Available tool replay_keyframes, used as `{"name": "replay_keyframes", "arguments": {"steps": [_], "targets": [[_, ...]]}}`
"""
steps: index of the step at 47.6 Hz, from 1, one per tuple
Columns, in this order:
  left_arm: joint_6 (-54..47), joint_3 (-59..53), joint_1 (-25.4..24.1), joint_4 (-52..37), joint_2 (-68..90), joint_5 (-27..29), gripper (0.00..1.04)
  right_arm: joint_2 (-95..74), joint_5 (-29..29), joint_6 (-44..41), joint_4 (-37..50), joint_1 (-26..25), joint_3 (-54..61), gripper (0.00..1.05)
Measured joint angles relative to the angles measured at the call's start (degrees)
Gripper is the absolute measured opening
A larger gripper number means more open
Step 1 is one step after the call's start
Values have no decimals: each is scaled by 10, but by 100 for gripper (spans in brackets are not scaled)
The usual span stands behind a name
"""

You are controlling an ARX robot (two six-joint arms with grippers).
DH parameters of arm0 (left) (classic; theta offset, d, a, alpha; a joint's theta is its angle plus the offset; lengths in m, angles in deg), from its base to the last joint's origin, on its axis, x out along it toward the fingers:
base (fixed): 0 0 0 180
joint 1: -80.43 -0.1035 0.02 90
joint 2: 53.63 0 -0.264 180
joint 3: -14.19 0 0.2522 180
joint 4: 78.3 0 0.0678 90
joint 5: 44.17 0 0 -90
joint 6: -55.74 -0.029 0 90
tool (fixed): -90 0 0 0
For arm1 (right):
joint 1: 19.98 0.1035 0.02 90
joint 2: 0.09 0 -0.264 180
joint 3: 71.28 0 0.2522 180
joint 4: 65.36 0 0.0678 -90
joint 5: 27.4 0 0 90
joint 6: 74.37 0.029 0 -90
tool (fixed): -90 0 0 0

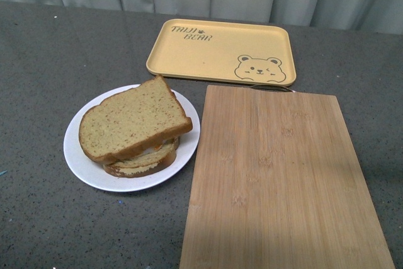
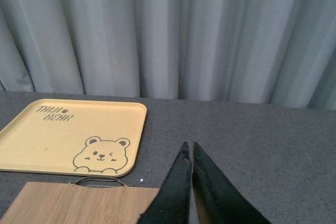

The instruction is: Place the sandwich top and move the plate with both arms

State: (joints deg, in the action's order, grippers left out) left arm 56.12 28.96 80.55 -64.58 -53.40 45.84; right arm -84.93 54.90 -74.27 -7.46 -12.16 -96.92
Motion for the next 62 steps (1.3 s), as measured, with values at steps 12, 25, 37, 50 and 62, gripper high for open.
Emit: {"name": "replay_keyframes", "arguments": {"steps": [12, 25, 37, 50, 62], "targets": [[0, 0, 0, 0, 0, 0, 98, 174, 26, 0, -117, -28, 52, 1], [0, 0, 0, 0, 0, 0, 98, 308, 74, 0, -211, -77, 92, 1], [0, 0, 0, 0, 0, 0, 98, 443, 77, 0, -325, -77, 113, 1], [0, 0, 0, 0, 0, 0, 98, 555, 78, 0, -427, -77, 116, 1], [0, 0, 0, 0, 0, 0, 98, 634, 78, 0, -501, -77, 116, 1]]}}
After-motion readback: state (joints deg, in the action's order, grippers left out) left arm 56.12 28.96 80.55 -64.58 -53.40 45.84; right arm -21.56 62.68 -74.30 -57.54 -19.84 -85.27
